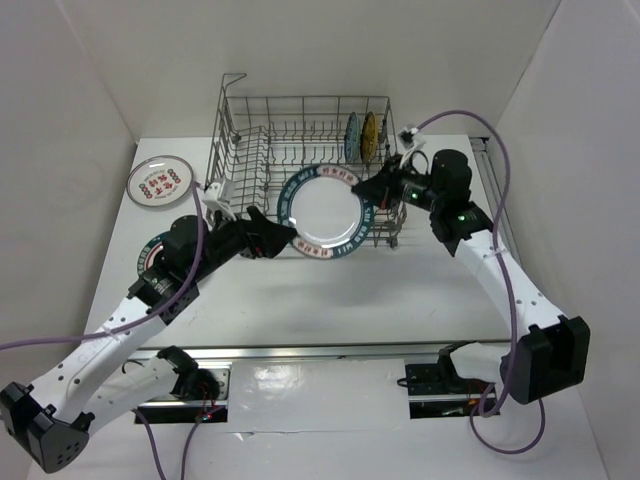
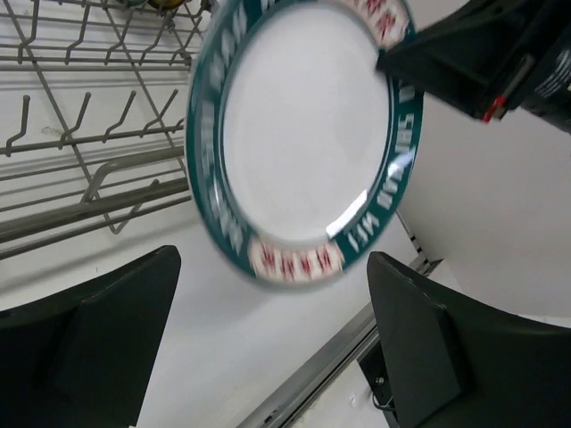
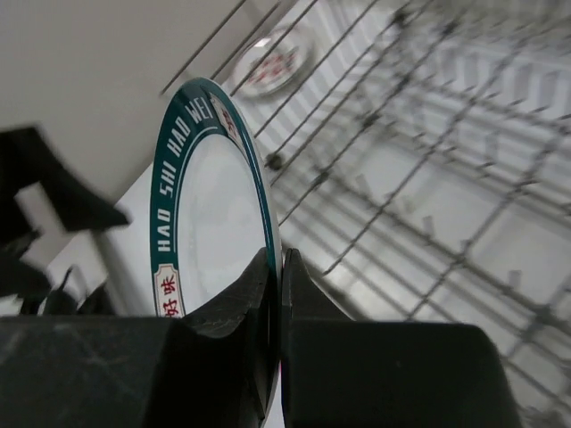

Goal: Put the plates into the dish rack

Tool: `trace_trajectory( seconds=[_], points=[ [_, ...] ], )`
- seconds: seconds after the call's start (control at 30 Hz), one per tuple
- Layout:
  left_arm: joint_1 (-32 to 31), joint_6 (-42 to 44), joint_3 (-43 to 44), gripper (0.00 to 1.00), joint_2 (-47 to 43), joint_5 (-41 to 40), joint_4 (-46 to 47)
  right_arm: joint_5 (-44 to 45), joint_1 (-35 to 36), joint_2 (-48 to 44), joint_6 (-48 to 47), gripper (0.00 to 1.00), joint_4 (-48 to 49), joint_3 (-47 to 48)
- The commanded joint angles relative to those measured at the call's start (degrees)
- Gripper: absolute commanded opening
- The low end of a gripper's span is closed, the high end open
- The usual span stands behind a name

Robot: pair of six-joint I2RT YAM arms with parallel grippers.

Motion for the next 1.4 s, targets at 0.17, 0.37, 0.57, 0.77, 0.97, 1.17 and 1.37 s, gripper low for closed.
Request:
trace_trajectory(
  seconds=[0.17, 0.37, 0.57, 0.77, 0.97, 1.17, 1.37],
  points=[
    [-0.16, 1.44, 0.91, 1.0, -8.57, 1.49, 0.42, 38.28, -2.06, -7.86, -1.32, 0.0, -7.68, 7.13],
    [-0.16, -0.84, -2.16, 1.0, -9.11, 7.28, 1.12, 66.64, 6.01, -4.96, -5.62, 0.0, -7.24, 7.03],
    [-0.16, -1.46, -2.96, 1.0, -7.79, 9.22, 0.25, 91.11, 17.62, 4.34, -14.75, 0.0, -4.54, 10.99],
    [-0.16, -0.93, -2.95, 1.0, -7.97, 9.22, -1.59, 92.36, 15.97, 8.4, -15.12, 0.0, -2.58, 13.27],
    [-0.16, 0.21, -3.56, 1.0, -9.02, 8.7, -3.53, 87.52, 10.6, 9.1, -14.41, 0.0, -3.9, 16.26],
    [-0.16, 0.21, -5.15, 1.0, -9.55, 8.7, -2.48, 86.73, 8.32, 12.88, -16.17, 0.0, -2.32, 18.1],
    [-0.16, 0.21, -6.29, 1.0, -9.55, 8.7, -2.48, 85.06, 7.7, 15.08, -16.78, 0.0, -1.79, 18.11]
  ],
)
